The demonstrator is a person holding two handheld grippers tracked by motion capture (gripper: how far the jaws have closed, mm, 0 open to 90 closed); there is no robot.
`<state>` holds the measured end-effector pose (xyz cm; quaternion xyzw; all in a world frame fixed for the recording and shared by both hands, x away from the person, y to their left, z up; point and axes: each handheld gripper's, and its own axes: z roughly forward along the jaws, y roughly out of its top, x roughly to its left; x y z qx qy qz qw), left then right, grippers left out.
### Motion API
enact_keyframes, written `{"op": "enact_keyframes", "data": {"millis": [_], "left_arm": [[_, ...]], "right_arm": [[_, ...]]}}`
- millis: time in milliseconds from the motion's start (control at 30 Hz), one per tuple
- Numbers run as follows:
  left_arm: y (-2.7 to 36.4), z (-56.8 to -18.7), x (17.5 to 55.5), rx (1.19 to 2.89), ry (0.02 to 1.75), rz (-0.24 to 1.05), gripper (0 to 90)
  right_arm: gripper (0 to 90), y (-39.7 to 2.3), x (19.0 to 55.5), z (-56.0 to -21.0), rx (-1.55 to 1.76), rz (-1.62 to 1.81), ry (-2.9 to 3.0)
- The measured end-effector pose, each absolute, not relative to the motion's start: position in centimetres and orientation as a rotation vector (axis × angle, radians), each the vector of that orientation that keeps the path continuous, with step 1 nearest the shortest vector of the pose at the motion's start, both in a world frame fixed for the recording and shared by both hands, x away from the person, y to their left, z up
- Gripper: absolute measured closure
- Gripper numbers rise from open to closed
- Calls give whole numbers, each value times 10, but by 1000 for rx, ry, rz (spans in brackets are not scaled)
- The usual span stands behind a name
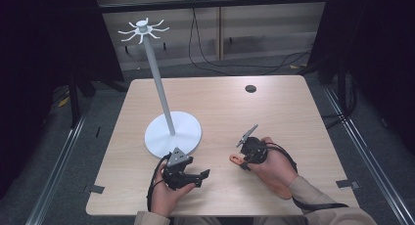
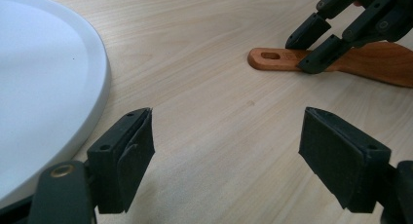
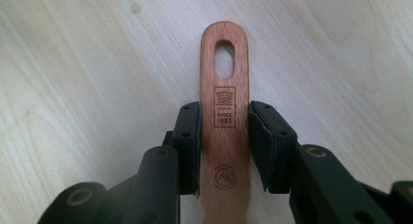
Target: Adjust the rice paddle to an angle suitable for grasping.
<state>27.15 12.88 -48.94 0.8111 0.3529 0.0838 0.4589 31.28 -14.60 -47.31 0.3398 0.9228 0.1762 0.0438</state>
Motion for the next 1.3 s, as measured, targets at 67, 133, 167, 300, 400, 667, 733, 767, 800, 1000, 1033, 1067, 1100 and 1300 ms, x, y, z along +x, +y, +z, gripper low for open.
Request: {"op": "enact_keyframes", "data": {"millis": [67, 133, 167, 300, 400, 667, 733, 767, 800, 1000, 1033, 1067, 1100, 1300], "left_arm": [[129, -489, 271, 1998, 870, 208, 203], [129, -489, 271, 1995, 864, 204, 202], [129, -488, 271, 1998, 862, 209, 201], [130, -487, 272, 1990, 856, 205, 196], [129, -487, 273, 1980, 856, 203, 194], [121, -485, 272, 1959, 845, 201, 192], [119, -484, 271, 1958, 832, 202, 192], [117, -484, 271, 1956, 828, 204, 192], [116, -484, 271, 1952, 824, 205, 192], [110, -482, 272, 1955, 799, 207, 192], [109, -482, 272, 1950, 793, 208, 192], [108, -482, 272, 1947, 793, 209, 192], [107, -481, 273, 1947, 789, 210, 192], [104, -479, 273, 1938, 769, 208, 192]], "right_arm": [[671, -145, 315, -473, 1069, 533, 2820], [671, -145, 314, -473, 1104, 559, 2803], [671, -146, 312, -474, 1107, 578, 2789], [671, -156, 309, -475, 1165, 731, 2748], [671, -168, 309, -468, 1210, 883, 2690], [671, -193, 296, -437, 1193, 1245, 2506], [671, -196, 291, -430, 1163, 1299, 2465], [671, -198, 288, -427, 1153, 1329, 2441], [671, -200, 287, -424, 1147, 1351, 2430], [671, -211, 277, -414, 1102, 1465, 2338], [672, -213, 276, -413, 1091, 1482, 2320], [672, -215, 276, -411, 1092, 1502, 2314], [672, -217, 276, -410, 1087, 1528, 2290], [672, -226, 272, -406, 1083, 1618, 2219]]}}
